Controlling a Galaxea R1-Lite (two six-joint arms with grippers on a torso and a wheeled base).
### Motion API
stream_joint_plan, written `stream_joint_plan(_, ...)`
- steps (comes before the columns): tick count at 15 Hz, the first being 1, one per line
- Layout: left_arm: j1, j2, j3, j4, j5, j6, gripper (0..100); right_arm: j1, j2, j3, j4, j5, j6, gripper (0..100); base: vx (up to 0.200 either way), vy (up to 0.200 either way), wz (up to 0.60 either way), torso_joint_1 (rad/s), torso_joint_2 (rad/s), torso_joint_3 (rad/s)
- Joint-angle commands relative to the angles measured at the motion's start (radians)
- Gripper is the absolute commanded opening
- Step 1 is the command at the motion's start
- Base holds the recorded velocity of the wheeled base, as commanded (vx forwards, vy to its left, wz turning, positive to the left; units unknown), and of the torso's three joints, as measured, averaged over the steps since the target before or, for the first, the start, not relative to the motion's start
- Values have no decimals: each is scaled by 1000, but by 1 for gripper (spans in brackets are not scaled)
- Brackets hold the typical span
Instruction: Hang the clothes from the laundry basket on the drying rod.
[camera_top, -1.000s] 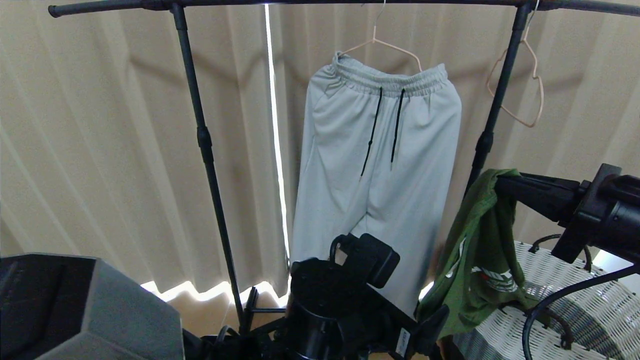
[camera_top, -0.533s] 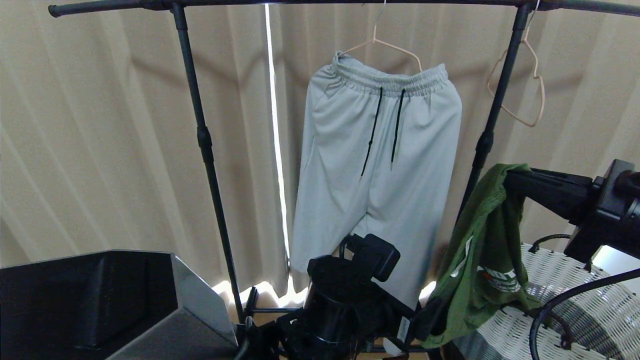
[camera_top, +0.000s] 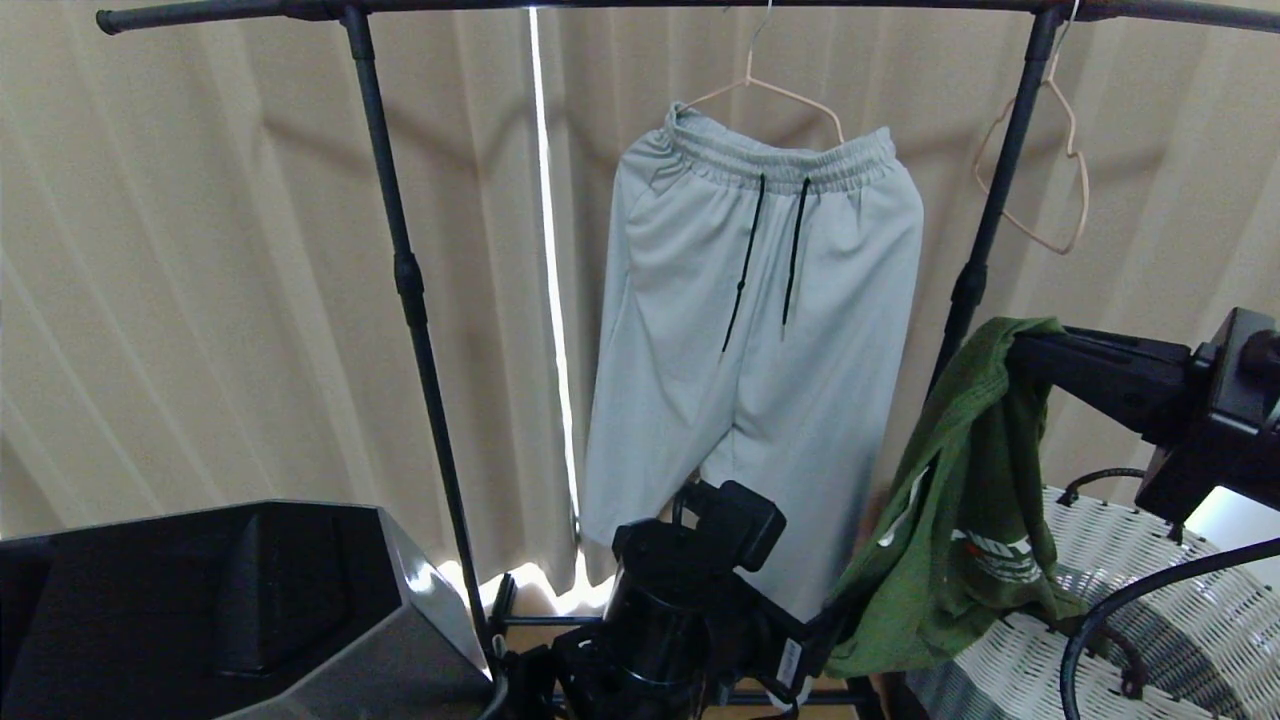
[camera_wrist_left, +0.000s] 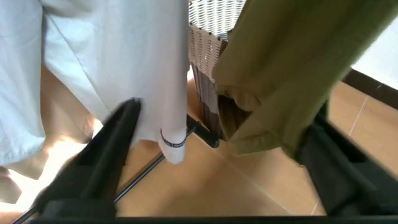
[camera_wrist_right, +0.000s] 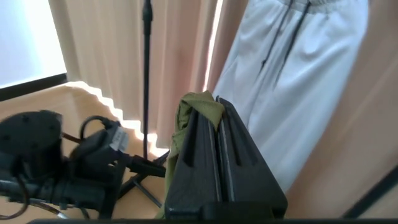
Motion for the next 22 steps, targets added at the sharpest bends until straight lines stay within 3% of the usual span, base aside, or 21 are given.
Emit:
stream_joint_plan(1, -2, -4, 15, -2, 0, 2, 0, 6, -3, -4, 0, 0, 1, 0, 0, 0, 0, 0, 0, 0)
stream_joint_plan(2, -2, -7, 33, -5, 1, 10, 0, 6, -3, -7, 0, 0, 1, 0, 0, 0, 0, 0, 0, 0)
stream_joint_plan(4, 1, -9, 116, -143, 14, 22, 0, 6, -3, -7, 4, 0, 1, 0, 0, 0, 0, 0, 0, 0)
stream_joint_plan(6, 36, -47, 248, -302, 12, 109, 0, 6, 5, -6, 6, -2, 1, 0, 0, 0, 0, 0, 0, 0)
stream_joint_plan(8, 96, -155, 332, -328, 12, 142, 0, 6, 11, -4, 7, 0, 1, 0, 0, 0, 0, 0, 0, 0)
stream_joint_plan(11, 213, -354, 363, -262, 12, 172, 0, 35, 54, -10, 0, -2, 1, 0, 0, 0, 0, 0, 0, 0)
stream_joint_plan(13, 286, -509, 347, -166, 6, 223, 0, 64, 71, -49, 0, -2, 2, 0, 0, 0, 0, 0, 0, 0)
stream_joint_plan(16, 332, -667, 309, -75, 6, 270, 0, 67, 83, -98, -2, -3, 2, 0, 0, 0, 0, 0, 0, 0)
stream_joint_plan(20, 362, -748, 262, -29, 0, 395, 0, 62, 82, -148, 4, -9, 21, 0, 0, 0, 0, 0, 0, 0)
stream_joint_plan(22, 362, -781, 79, 212, 0, 392, 0, 58, 83, -142, 3, -11, 25, 0, 0, 0, 0, 0, 0, 0)
